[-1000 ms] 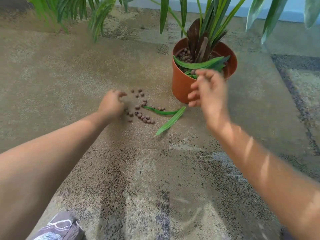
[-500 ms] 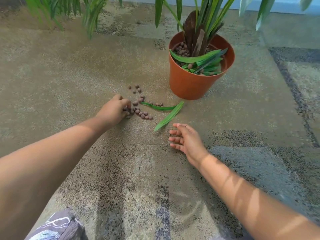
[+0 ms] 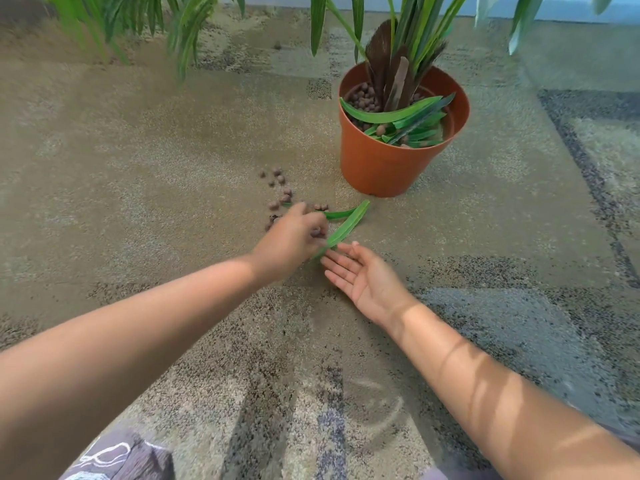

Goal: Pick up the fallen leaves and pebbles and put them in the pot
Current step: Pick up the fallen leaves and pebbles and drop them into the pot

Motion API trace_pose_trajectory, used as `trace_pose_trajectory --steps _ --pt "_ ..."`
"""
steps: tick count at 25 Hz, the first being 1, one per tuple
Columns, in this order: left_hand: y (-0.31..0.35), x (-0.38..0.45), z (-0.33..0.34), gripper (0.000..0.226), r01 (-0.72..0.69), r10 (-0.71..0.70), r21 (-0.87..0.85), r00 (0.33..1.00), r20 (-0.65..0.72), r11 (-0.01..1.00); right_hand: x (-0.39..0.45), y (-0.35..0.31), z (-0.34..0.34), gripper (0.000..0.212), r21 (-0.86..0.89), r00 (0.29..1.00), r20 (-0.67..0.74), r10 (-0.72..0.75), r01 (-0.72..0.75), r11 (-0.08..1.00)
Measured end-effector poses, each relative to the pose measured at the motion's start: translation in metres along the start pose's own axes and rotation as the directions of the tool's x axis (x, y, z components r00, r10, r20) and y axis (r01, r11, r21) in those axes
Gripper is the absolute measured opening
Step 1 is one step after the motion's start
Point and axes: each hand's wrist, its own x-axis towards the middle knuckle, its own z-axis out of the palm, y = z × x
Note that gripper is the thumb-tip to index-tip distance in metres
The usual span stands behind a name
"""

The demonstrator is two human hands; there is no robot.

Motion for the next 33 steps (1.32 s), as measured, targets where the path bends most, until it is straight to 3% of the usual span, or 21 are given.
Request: trace_pose_trajectory --steps 3,5,13,18,21,24,30,33 --pt "0.022 -0.011 0.021 0.028 -0.081 0.084 -0.040 0.994 0.071 0.996 0.002 -0.004 0.005 0.026 0.144 1.000 0.006 0.020 -0.020 0.989" --pt "0.022 -0.013 0.022 0.035 -0.089 0.089 -0.024 0.996 0.028 0.996 0.001 -0.005 0.001 0.024 0.173 0.999 -0.012 0.031 -0.029 0.985" --pt "-0.019 0.007 -0.005 0.037 0.032 -0.012 0.188 0.994 -0.108 0.982 -0.003 -0.004 -0.014 0.025 0.087 0.998 -0.038 0.056 -0.053 0.995" --pt "-0.013 0.029 0.001 0.063 0.091 -0.115 0.376 0.993 0.042 0.922 -0.002 -0.005 -0.013 0.027 0.055 0.996 -0.048 0.074 -0.072 0.996" --pt "-0.008 0.024 0.015 0.048 0.008 -0.064 0.491 0.993 0.097 0.871 0.000 -0.004 -0.013 0.027 0.062 0.996 -0.047 0.079 -0.076 0.995" --pt "-0.009 0.022 0.014 0.024 -0.034 0.018 0.501 0.999 0.037 0.865 0.002 -0.003 -0.015 0.027 0.078 0.996 -0.035 0.079 -0.076 0.994" --pt "-0.011 0.013 0.008 0.017 0.004 0.015 0.392 0.999 -0.045 0.920 0.003 -0.003 -0.017 0.031 0.077 0.996 -0.031 0.079 -0.076 0.994" --pt "-0.006 0.005 0.009 0.021 -0.119 0.138 0.417 0.990 -0.014 0.901 0.003 -0.001 -0.017 0.037 0.084 0.997 -0.032 0.069 -0.066 0.994"
